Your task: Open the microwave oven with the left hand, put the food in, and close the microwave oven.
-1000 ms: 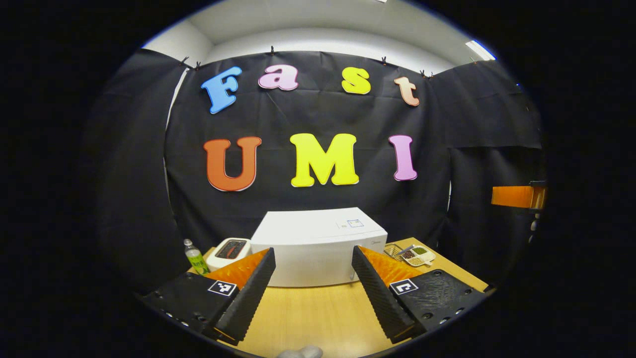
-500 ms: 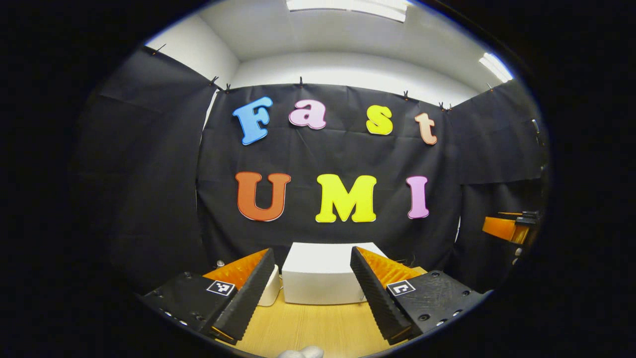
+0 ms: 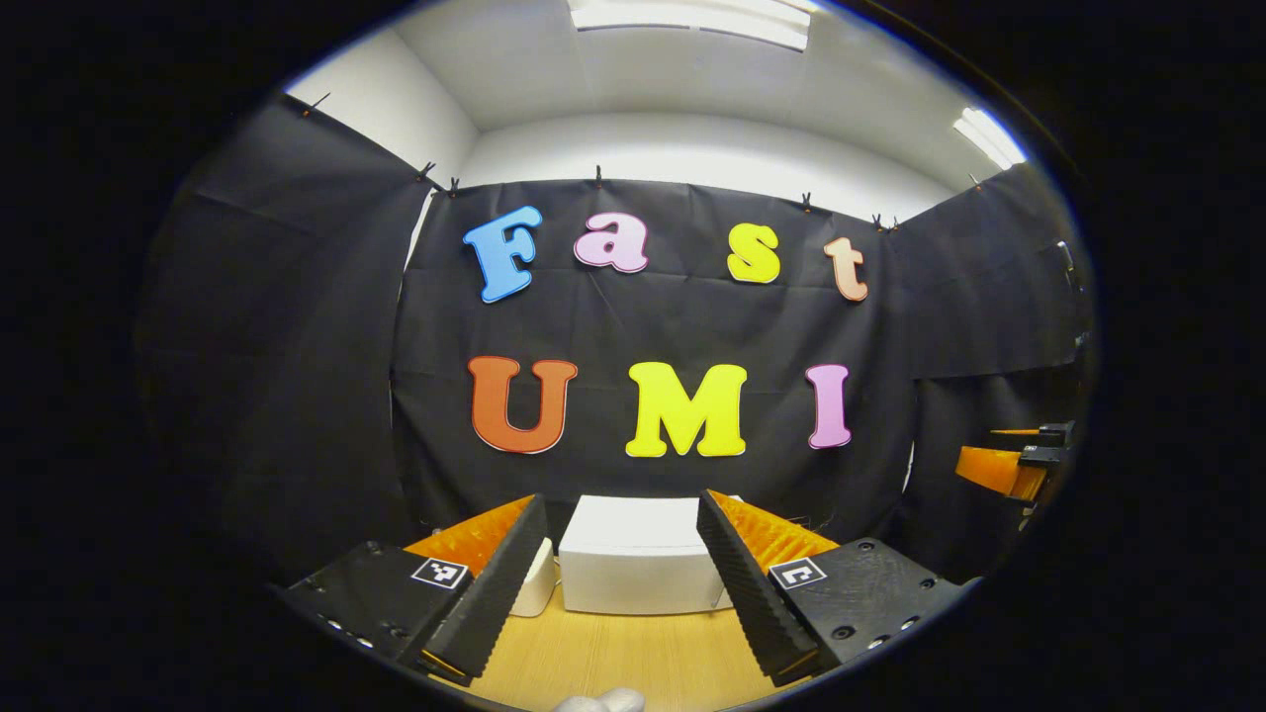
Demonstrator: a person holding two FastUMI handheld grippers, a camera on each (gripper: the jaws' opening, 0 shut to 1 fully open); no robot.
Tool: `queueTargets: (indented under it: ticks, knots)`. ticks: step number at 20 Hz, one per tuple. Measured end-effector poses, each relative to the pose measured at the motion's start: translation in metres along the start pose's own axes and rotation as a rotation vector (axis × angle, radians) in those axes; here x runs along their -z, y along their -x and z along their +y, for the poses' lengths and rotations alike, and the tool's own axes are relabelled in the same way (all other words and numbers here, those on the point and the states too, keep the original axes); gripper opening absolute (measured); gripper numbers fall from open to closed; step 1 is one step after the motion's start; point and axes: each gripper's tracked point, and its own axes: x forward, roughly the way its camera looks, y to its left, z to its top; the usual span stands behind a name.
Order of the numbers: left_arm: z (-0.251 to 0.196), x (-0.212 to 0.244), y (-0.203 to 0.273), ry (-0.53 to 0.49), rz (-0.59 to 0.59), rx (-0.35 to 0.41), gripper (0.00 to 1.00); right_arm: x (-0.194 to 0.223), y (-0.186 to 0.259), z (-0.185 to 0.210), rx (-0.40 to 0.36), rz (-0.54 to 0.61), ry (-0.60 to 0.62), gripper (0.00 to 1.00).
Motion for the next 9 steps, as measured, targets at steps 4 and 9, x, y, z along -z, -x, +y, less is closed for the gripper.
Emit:
queueTargets:
  ticks: [4,9]
  knots:
    - [-0.0007,-0.0013,-0.0022,0.002,-0.005,-0.005,0.95,0.0044,0.0002,-0.0011,0.009,0.009,0.011,0.92]
    - [-0.0029,0.0003,-0.0019,-0.013,0.000,0.001,0.95,0.0062,-0.0005,-0.0003,0.014,0.012,0.002,1.00]
